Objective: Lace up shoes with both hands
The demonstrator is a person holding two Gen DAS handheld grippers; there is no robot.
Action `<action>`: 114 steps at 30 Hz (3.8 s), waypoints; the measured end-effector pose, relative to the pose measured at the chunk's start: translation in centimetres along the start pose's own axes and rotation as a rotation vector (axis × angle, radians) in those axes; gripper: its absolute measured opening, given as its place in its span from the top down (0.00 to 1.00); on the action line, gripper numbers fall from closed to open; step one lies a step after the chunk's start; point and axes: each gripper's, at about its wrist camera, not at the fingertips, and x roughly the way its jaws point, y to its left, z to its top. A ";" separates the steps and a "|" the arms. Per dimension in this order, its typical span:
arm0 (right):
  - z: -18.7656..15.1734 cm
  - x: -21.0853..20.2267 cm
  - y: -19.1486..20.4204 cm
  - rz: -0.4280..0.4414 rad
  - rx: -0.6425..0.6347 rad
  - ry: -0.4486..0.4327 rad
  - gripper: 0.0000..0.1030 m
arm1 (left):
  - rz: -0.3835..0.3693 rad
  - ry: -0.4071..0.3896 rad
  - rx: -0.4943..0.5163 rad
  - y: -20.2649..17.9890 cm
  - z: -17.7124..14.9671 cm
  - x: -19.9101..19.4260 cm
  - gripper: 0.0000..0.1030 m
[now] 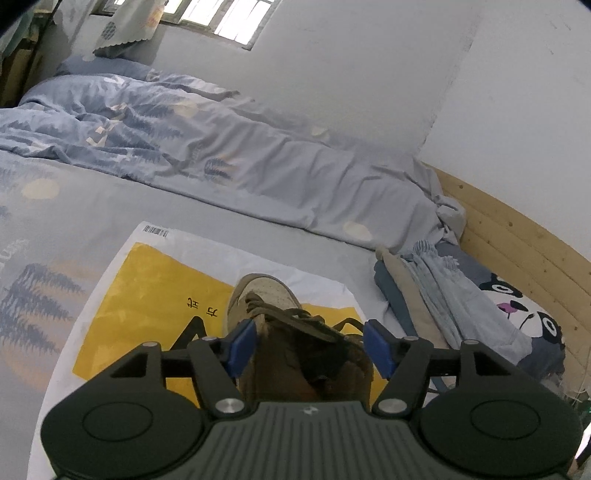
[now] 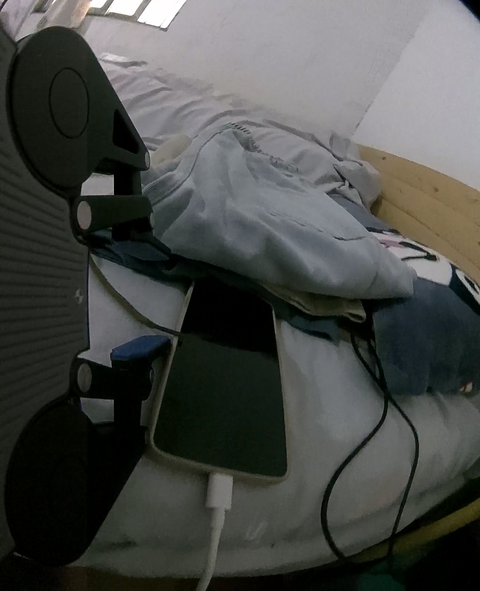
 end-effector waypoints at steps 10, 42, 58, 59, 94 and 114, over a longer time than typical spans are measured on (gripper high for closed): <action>-1.1 0.8 1.2 -0.050 -0.099 -0.034 0.64 | 0.018 -0.014 -0.020 0.2 0.3 -0.7 0.39; -21.3 -13.9 16.1 0.706 -1.515 -0.257 0.98 | -0.417 -0.153 0.089 -0.5 0.9 -3.5 0.40; -22.1 -15.9 16.6 0.856 -1.441 -0.162 0.98 | -0.406 -0.125 0.097 0.3 0.7 -3.6 0.78; -22.2 -15.9 16.5 0.858 -1.445 -0.161 0.98 | -0.409 -0.125 0.097 0.3 0.7 -3.6 0.79; -23.8 -14.8 16.3 0.814 -1.479 -0.151 0.85 | -0.420 -0.101 0.008 2.0 1.4 -2.7 1.00; -23.7 -14.4 16.9 0.798 -1.486 -0.118 0.98 | -0.429 -0.088 -0.003 2.3 1.6 -2.5 1.00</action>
